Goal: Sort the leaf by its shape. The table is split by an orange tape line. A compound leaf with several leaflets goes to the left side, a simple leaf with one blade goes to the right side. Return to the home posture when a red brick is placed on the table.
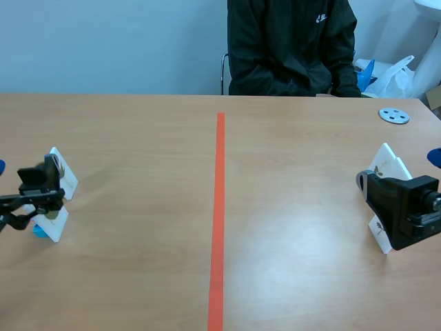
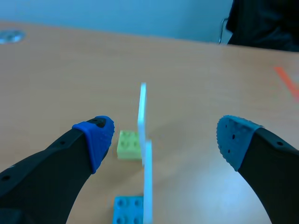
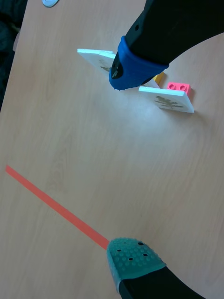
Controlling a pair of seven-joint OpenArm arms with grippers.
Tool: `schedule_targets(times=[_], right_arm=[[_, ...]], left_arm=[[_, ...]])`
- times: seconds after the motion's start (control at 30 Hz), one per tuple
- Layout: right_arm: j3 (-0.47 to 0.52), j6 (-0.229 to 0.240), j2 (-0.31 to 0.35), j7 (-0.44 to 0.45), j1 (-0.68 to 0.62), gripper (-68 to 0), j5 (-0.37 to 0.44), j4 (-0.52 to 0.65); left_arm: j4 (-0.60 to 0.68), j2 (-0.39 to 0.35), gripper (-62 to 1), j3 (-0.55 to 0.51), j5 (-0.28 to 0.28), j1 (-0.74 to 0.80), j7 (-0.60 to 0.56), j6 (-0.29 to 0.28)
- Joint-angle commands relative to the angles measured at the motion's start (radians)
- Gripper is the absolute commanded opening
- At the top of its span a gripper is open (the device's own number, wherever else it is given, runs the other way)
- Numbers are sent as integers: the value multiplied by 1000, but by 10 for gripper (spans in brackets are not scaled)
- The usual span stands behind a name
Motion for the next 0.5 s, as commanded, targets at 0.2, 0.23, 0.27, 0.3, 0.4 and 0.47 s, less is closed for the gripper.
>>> schedule_targets(times=[0.2,0.23,0.27,0.3,0.4,0.47], right_arm=[[14,0,4,14,12,4,11,5],[14,0,4,14,12,4,11,5],[14,0,4,14,12,4,11,5],[14,0,4,14,12,4,11,5],[14,0,4,14,12,4,11,5],[14,0,4,14,12,4,11,5]], left_arm=[[306,-64,14,-33,-2,178,53,-134],[345,-66,14,-33,-2,203,82,-153],[384,-68,14,-33,-2,228,106,-174],[420,-70,14,-33,-3,252,129,-199],[528,-74,14,-33,-3,315,198,-261],[595,-74,14,-33,-3,349,254,-284]])
